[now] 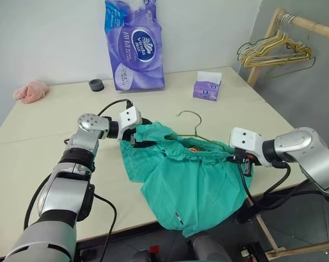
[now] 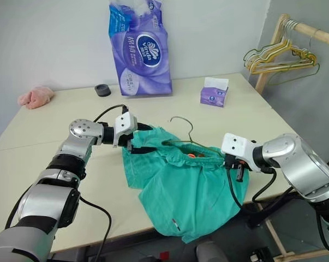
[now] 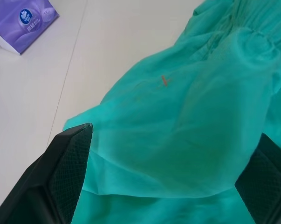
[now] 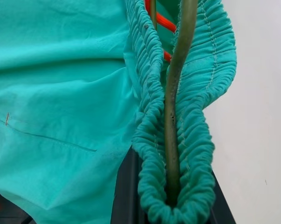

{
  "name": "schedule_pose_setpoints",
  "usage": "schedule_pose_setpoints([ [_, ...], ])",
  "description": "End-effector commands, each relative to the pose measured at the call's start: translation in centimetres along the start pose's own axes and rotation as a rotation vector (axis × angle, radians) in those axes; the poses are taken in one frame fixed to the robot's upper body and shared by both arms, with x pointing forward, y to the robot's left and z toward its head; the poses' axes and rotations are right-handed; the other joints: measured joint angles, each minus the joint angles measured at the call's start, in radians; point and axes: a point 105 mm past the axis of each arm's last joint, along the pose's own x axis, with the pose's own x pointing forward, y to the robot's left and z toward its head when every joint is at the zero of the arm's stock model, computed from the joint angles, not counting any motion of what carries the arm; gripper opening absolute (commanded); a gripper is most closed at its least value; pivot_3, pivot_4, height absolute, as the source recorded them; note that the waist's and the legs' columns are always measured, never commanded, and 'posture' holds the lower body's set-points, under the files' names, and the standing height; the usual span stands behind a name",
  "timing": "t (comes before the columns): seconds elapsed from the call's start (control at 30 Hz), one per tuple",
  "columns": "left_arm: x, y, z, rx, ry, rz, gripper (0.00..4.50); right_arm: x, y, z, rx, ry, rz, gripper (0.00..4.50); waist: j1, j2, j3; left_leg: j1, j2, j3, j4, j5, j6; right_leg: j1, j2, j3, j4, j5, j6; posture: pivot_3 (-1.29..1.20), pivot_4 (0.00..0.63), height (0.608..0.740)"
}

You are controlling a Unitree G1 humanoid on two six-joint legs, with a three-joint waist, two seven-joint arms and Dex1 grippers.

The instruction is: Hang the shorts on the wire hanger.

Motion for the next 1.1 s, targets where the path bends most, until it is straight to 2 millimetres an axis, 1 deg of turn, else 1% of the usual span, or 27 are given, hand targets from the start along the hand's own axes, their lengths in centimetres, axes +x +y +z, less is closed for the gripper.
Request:
schedule_pose_setpoints([
  [0.03, -0.5, 1.3, 0.9, 0.055, -0.012, 0.072, 4.48, -1.3, -0.5, 1.1, -0.031, -0.035, -0.041, 0.00, 0.000, 0.000, 0.000, 0.000, 0.000, 0.000, 0.000, 0.000, 0.000, 0.000, 0.000, 0.000, 0.000, 0.000, 0.000, -0.29, 0.037, 0.740],
  [0.13, -0.6, 1.5, 0.7, 0.056, -0.003, 0.088, 4.48, -1.5, -0.4, 1.0, -0.021, -0.040, -0.037, 0.00, 0.000, 0.000, 0.000, 0.000, 0.000, 0.000, 0.000, 0.000, 0.000, 0.000, 0.000, 0.000, 0.000, 0.000, 0.000, -0.29, 0.037, 0.740],
  [0.27, -1.0, 2.4, 0.3, 0.027, 0.005, 0.156, 4.48, -1.8, -0.5, 0.9, -0.005, -0.044, -0.039, 0.00, 0.000, 0.000, 0.000, 0.000, 0.000, 0.000, 0.000, 0.000, 0.000, 0.000, 0.000, 0.000, 0.000, 0.000, 0.000, -0.29, 0.037, 0.740],
  [0.37, -0.8, 3.0, 1.0, 0.014, -0.034, 0.205, 4.48, -1.9, -0.7, 1.1, 0.010, -0.059, -0.045, 0.00, 0.001, 0.000, 0.000, -0.001, 0.000, 0.000, 0.000, 0.000, 0.000, 0.000, 0.000, 0.000, 0.000, 0.000, 0.000, -0.29, 0.037, 0.740],
  [0.5, -0.7, 2.9, 1.6, -0.021, -0.087, 0.190, 4.48, -1.9, -0.6, 1.4, 0.030, -0.081, -0.044, 0.00, 0.000, 0.000, 0.000, 0.000, 0.000, 0.000, 0.000, 0.000, 0.000, 0.000, 0.000, 0.000, 0.000, 0.000, 0.000, -0.29, 0.038, 0.740],
  [0.67, -1.7, 3.9, 2.5, -0.111, -0.168, 0.223, 4.48, -2.0, -0.7, 1.6, 0.059, -0.104, -0.056, 0.00, 0.000, 0.000, 0.000, -0.001, 0.000, 0.000, 0.000, 0.000, 0.000, 0.000, 0.000, 0.000, 0.000, 0.000, 0.000, -0.29, 0.038, 0.740],
  [0.73, -2.0, 4.1, 2.5, -0.159, -0.178, 0.220, 4.48, -2.0, -0.7, 1.5, 0.064, -0.106, -0.061, 0.00, 0.000, 0.000, 0.000, -0.001, 0.000, 0.000, 0.000, 0.000, 0.000, 0.000, 0.000, 0.000, 0.000, 0.000, 0.000, -0.29, 0.040, 0.740],
  [0.83, -2.2, 4.0, 2.4, -0.179, -0.172, 0.202, 4.48, -1.9, -0.7, 1.5, 0.070, -0.110, -0.064, 0.00, -0.001, 0.000, 0.000, -0.001, 0.000, 0.000, 0.000, 0.000, 0.000, 0.000, 0.000, -0.001, 0.000, 0.000, 0.000, -0.28, 0.040, 0.740],
  [0.9, -2.3, 4.0, 2.5, -0.186, -0.178, 0.198, 4.48, -1.8, -0.6, 1.5, 0.071, -0.111, -0.065, 0.00, -0.002, 0.000, 0.000, -0.001, 0.000, 0.000, 0.000, 0.000, 0.000, 0.000, 0.000, -0.001, 0.000, 0.000, 0.000, -0.28, 0.040, 0.740],
  [0.97, -2.5, 3.7, 2.1, -0.151, -0.150, 0.189, 4.48, -1.7, -0.6, 1.5, 0.074, -0.112, -0.067, 0.00, -0.002, 0.000, 0.000, -0.001, 0.000, 0.000, 0.000, 0.000, 0.000, 0.000, 0.000, -0.001, 0.001, 0.000, 0.000, -0.28, 0.041, 0.740],
  [1.03, -2.8, 4.0, 1.6, -0.096, -0.108, 0.236, 4.48, -1.7, -0.7, 1.4, 0.079, -0.112, -0.069, 0.00, -0.002, 0.000, 0.000, 0.000, 0.000, 0.000, 0.000, 0.000, 0.000, 0.000, 0.000, -0.001, 0.001, 0.000, 0.000, -0.28, 0.041, 0.740],
  [1.1, -3.3, 4.5, 1.5, -0.105, -0.109, 0.274, 4.48, -1.6, -0.9, 1.3, 0.089, -0.114, -0.076, 0.00, -0.002, 0.000, 0.000, 0.000, 0.000, -0.001, 0.000, 0.000, 0.000, 0.000, 0.000, 0.000, 0.000, 0.000, 0.000, -0.28, 0.043, 0.740],
])
